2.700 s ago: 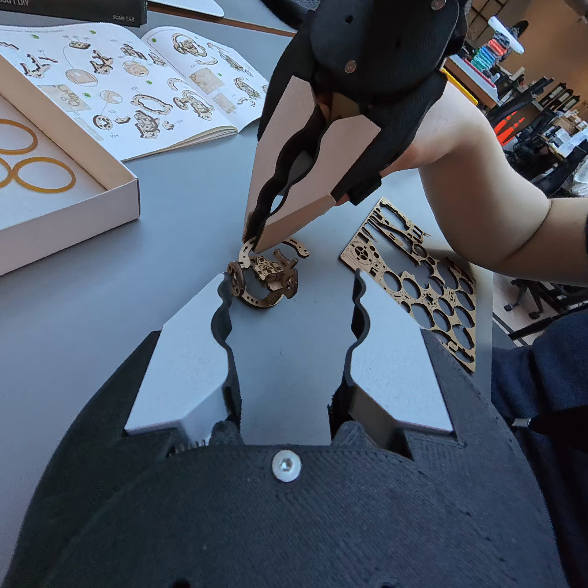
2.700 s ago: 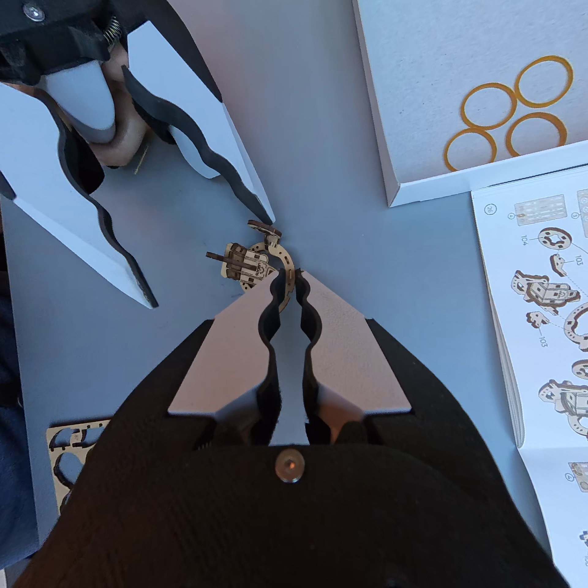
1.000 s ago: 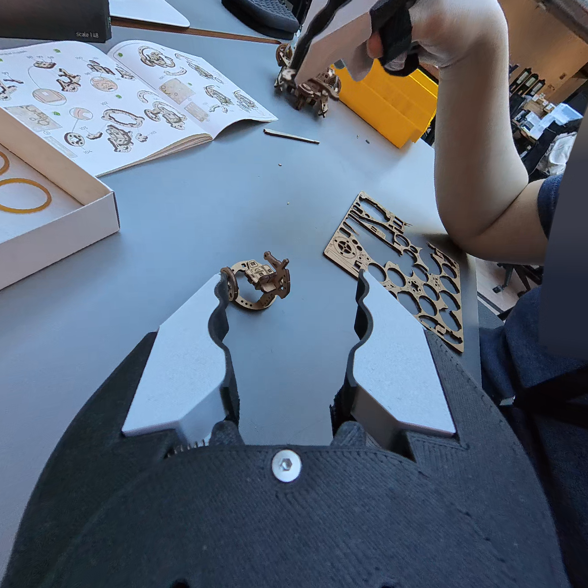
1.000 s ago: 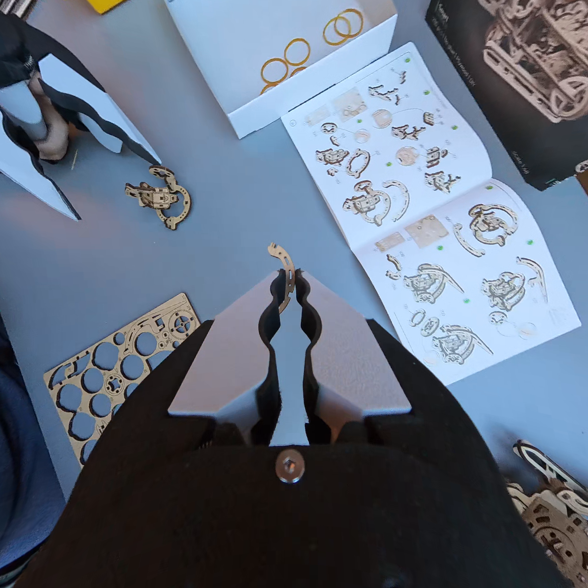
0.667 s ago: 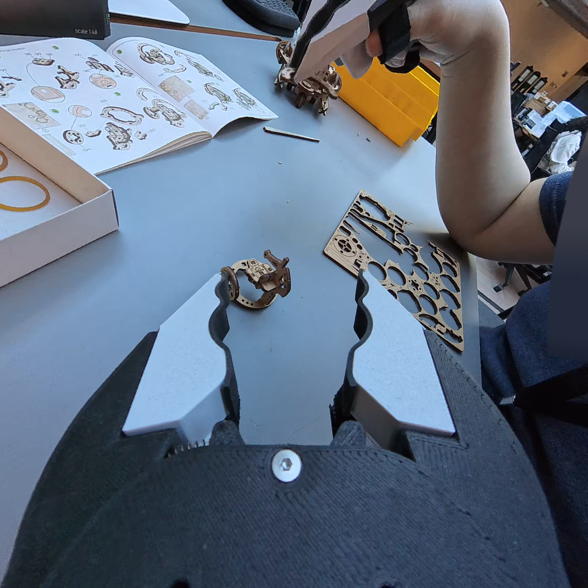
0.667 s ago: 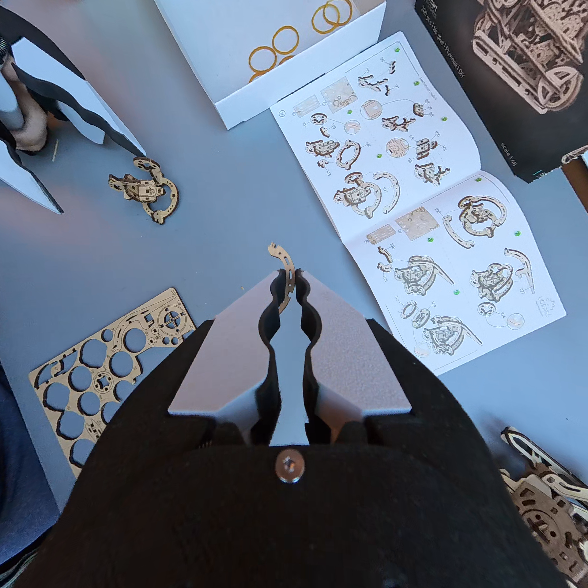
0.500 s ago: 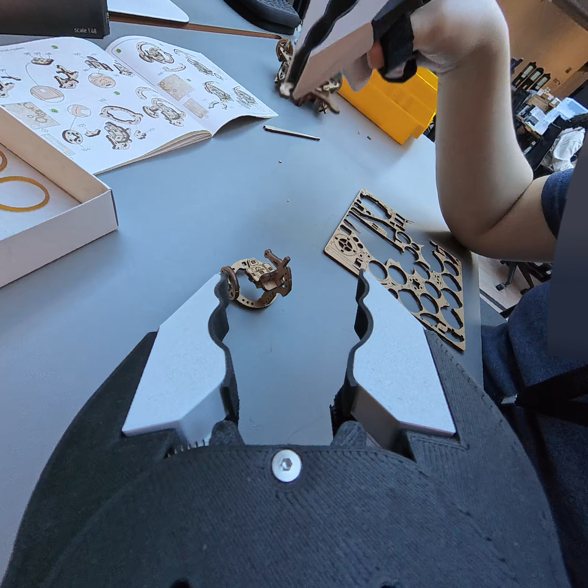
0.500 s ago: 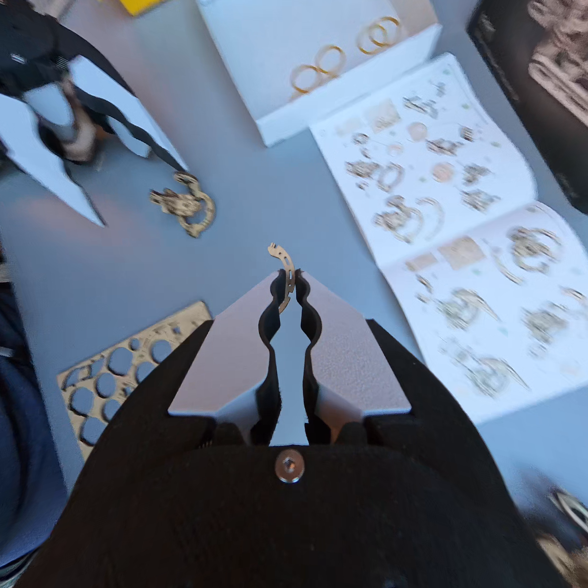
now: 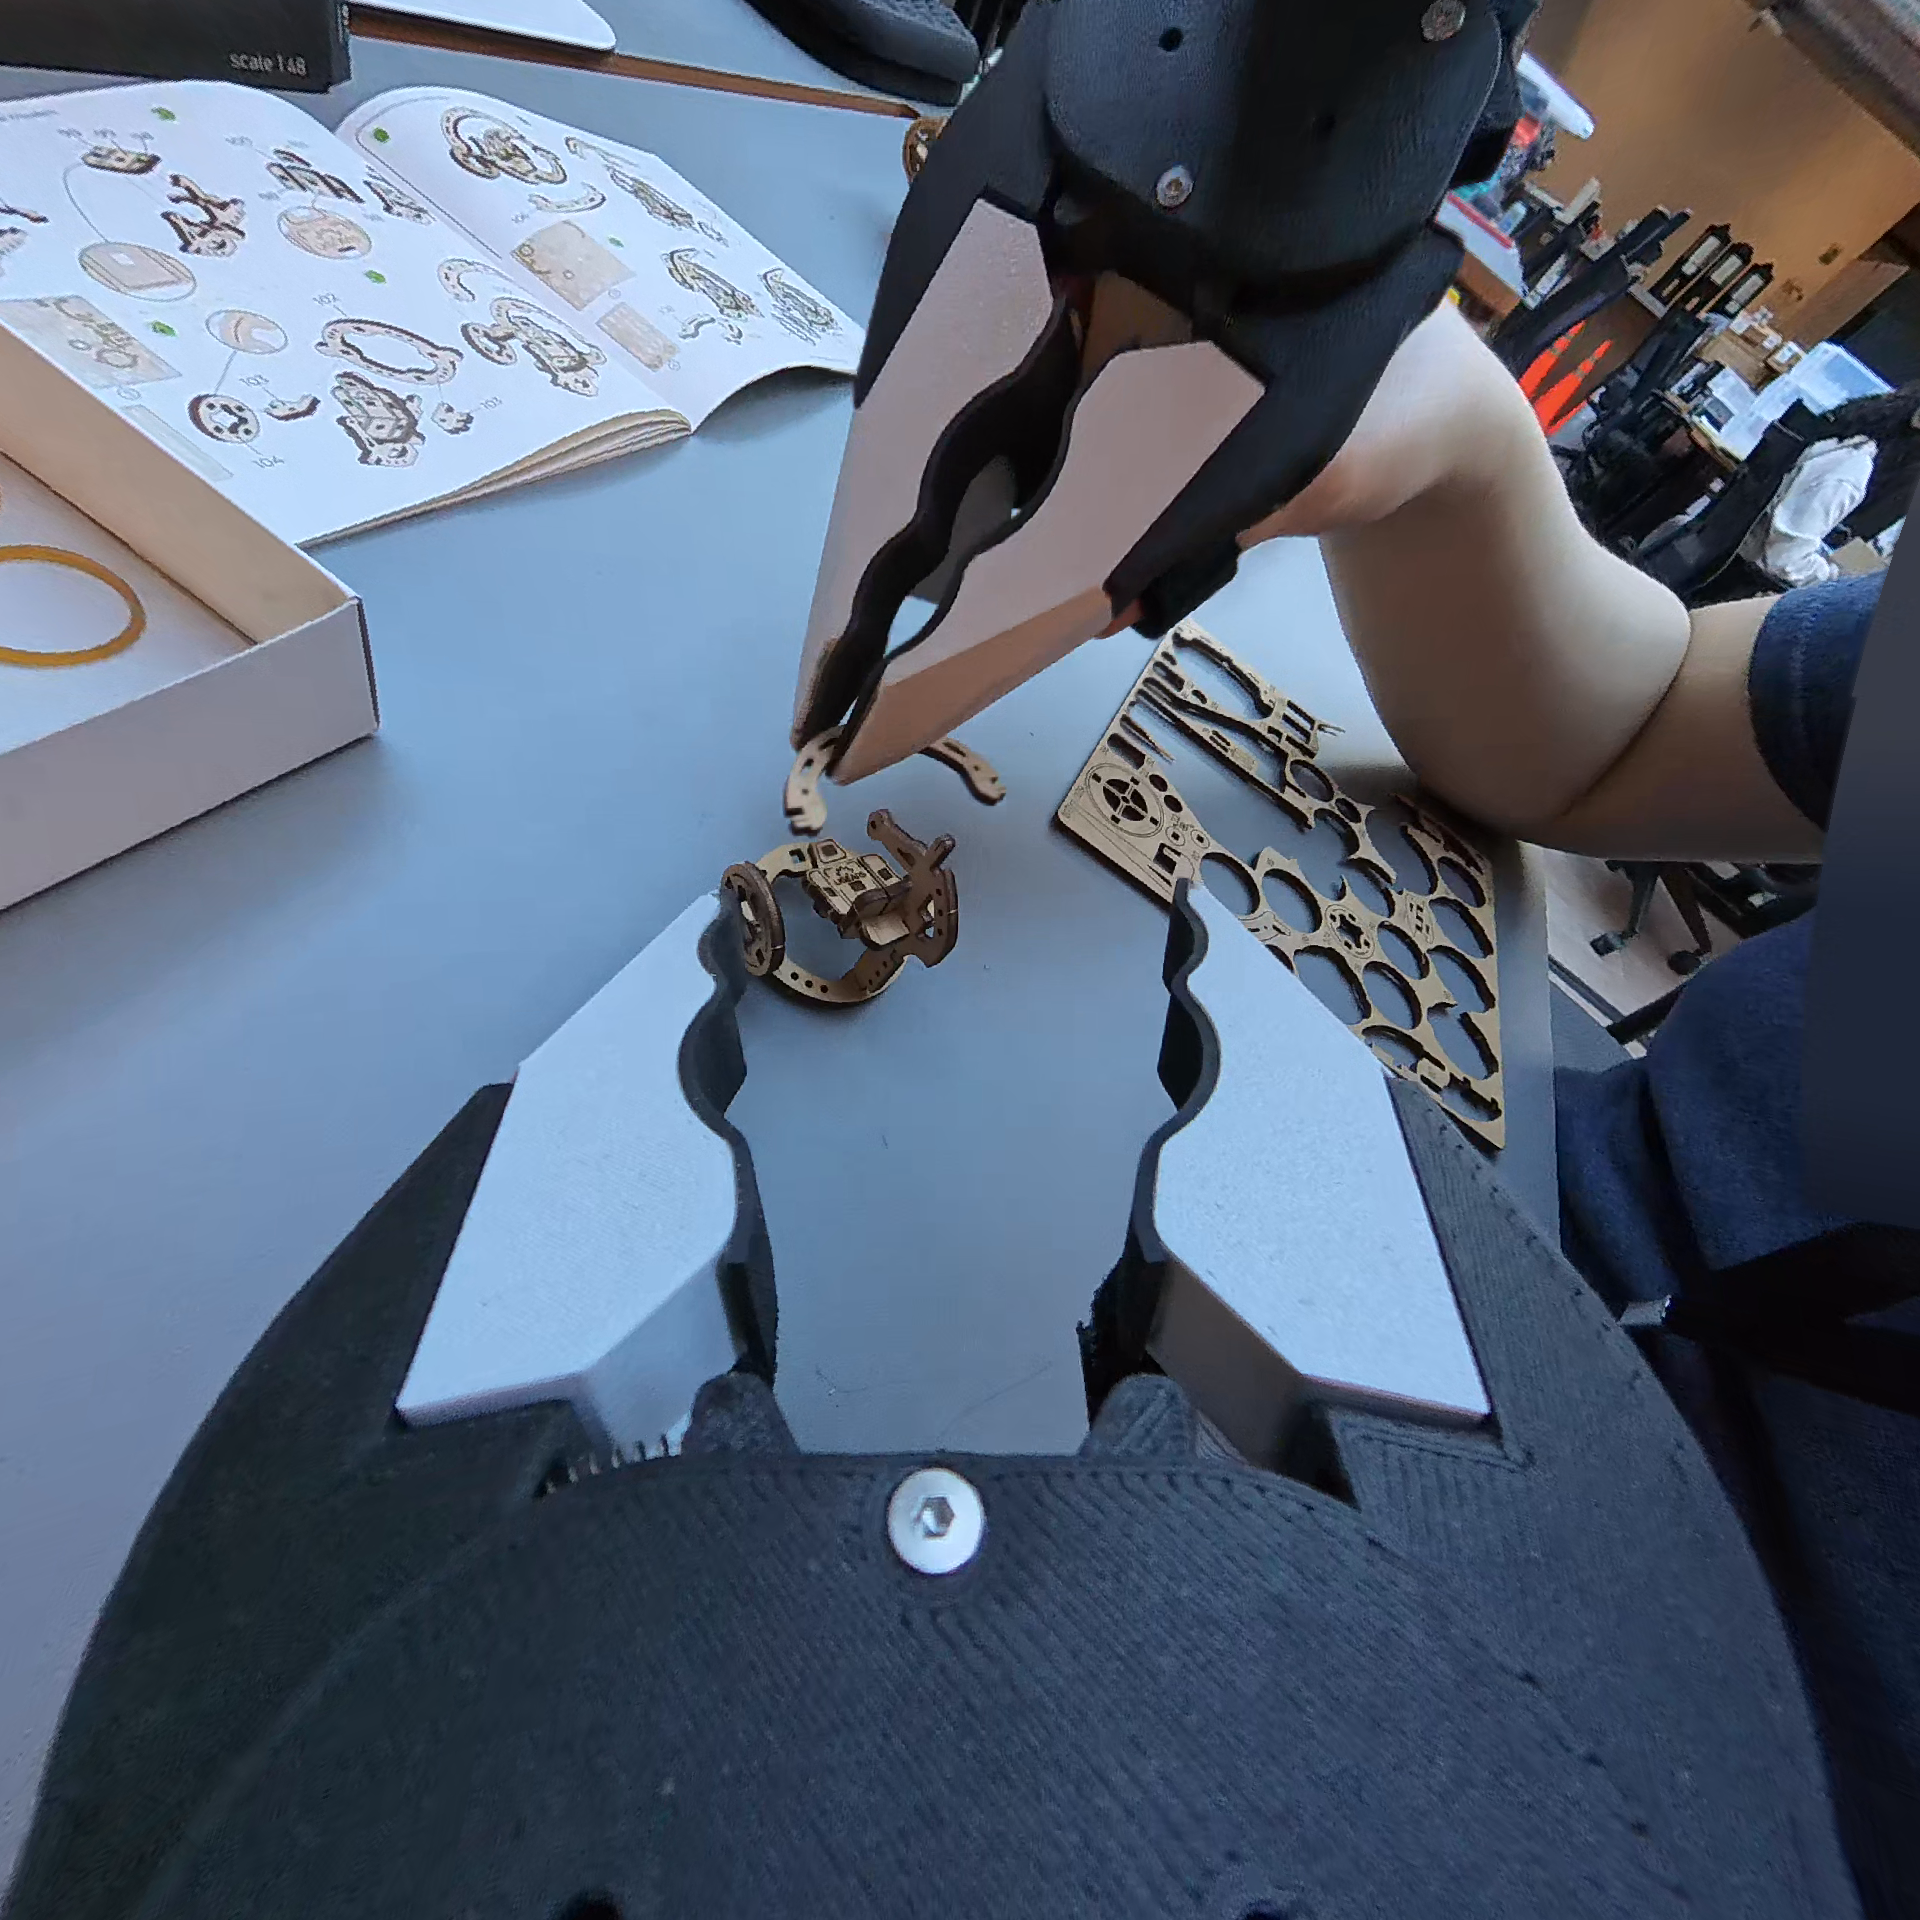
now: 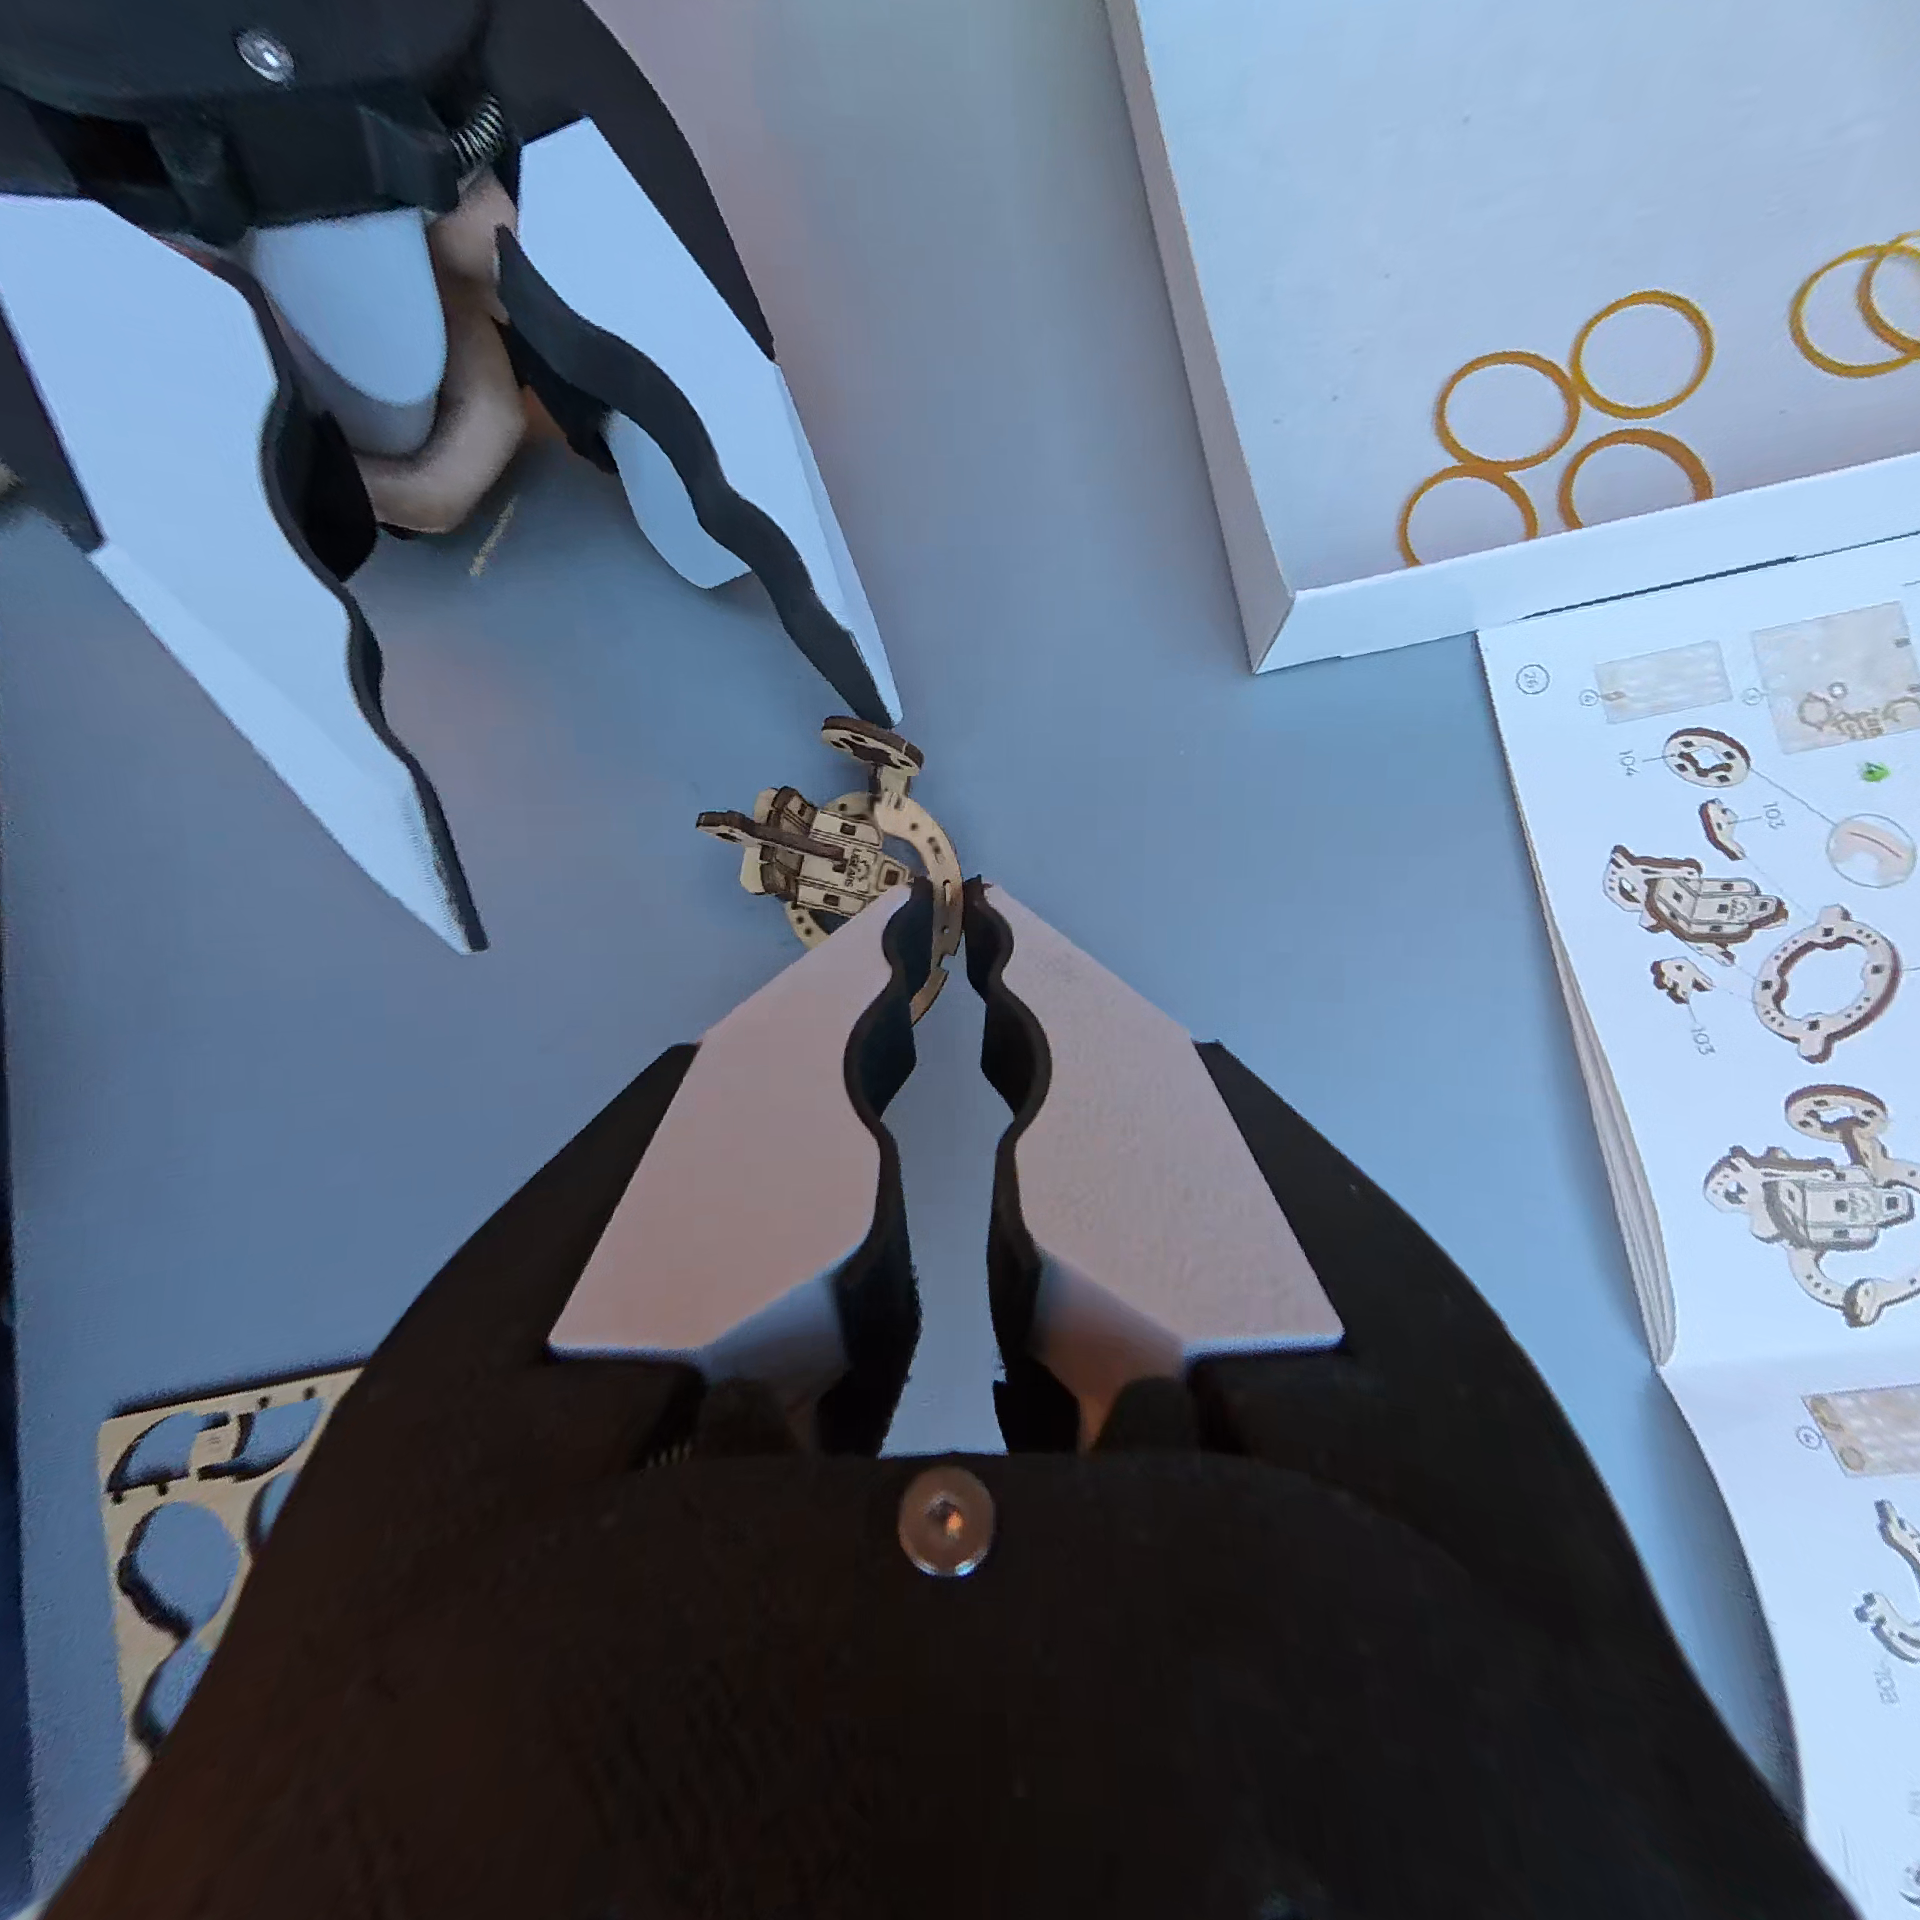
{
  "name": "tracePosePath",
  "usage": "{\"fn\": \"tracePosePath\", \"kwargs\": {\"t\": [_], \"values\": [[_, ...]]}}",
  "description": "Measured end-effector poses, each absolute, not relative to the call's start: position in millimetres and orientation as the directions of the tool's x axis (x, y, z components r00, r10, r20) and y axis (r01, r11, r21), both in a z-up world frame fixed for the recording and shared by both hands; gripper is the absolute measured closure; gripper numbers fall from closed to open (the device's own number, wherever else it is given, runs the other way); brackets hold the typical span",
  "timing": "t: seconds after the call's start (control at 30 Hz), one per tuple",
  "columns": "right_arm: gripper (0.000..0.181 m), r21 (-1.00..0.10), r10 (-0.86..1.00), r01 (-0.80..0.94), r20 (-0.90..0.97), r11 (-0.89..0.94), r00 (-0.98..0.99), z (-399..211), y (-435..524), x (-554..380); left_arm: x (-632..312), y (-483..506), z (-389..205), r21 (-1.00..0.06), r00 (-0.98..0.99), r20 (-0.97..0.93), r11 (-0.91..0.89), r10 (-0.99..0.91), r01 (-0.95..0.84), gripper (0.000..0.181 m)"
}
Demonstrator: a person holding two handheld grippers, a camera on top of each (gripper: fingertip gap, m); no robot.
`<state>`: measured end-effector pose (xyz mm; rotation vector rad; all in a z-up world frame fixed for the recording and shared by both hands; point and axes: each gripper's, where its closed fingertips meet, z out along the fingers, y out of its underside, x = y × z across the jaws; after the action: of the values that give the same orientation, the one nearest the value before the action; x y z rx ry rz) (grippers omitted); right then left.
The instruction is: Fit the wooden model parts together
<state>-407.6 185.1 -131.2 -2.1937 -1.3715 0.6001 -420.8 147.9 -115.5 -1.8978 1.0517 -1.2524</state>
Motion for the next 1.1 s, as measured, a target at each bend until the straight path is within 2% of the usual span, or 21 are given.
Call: {"fn": "tracePosePath", "kwargs": {"t": [0.03,1.1], "values": [[0.176,-0.599,0.911,0.708,-0.096,-0.374,0.4,-133.6,185.7,-408.4,-420.6,147.8,-116.0,-0.826,0.231,0.437,-0.489,-0.869,-0.279,0.101],[0.176,-0.605,0.923,0.731,-0.021,-0.318,0.384,-142.5,190.8,-417.7,-416.8,151.9,-119.9,-0.822,0.245,0.425,-0.485,-0.871,-0.298,0.099]]}}
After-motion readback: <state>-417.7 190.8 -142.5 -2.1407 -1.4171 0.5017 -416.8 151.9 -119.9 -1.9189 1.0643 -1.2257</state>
